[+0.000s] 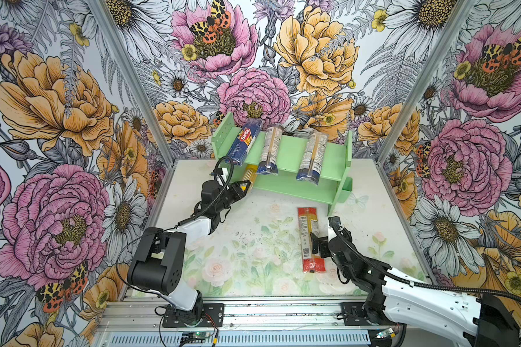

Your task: Place and organize the pasta boxes and bags onto the shelf

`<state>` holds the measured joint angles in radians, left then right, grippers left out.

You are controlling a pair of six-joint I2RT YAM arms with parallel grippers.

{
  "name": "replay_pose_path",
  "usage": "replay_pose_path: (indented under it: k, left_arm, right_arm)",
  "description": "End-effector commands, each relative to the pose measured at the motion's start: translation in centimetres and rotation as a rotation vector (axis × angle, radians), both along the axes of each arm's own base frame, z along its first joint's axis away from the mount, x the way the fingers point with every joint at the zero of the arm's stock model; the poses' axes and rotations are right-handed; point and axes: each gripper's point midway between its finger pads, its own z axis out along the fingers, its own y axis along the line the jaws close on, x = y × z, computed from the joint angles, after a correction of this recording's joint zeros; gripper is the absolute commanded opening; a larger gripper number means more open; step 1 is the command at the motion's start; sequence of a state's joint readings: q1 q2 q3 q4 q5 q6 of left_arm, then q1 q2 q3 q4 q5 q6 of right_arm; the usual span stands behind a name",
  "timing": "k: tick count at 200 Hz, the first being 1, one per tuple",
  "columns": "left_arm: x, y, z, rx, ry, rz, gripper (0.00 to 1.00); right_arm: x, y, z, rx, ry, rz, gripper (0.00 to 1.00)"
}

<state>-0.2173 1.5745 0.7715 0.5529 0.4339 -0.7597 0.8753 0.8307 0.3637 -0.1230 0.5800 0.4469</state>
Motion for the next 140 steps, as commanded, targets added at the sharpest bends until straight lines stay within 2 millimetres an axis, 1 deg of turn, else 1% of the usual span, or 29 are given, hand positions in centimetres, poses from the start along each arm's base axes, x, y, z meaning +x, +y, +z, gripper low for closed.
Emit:
replay_pose_path:
  k: [1, 26, 48, 107, 140]
  left_arm:
    - [1.09, 0.46, 6.45, -0.035, -0.244, 0.022, 0.32]
    - [1.11, 0.48, 6.03, -0.034, -0.234, 0.026, 0.36]
    - [1.21, 0.55, 5.71, -0.032, -0.226, 0.031, 0.36]
    - [1.43, 0.41, 6.22, -0.035, -0.233, 0.029, 0.4]
    - [1.61, 0.42, 5.92, -0.036, -0.222, 0.031, 0.44]
  right_arm:
    - [0.27, -0.27, 0.86, 0.017, -0.028, -0.016, 0.99]
    - [0.27, -0.29, 0.87, 0.017, -0.028, -0.015, 1.0]
    - [0.25, -0.3, 0.9, 0.016, -0.028, -0.015, 0.99]
    - [0.26, -0.33, 1.07, 0.018, -0.031, -0.014, 1.0]
    - [0.24, -0.33, 1.19, 0.022, -0.033, -0.015, 1.0]
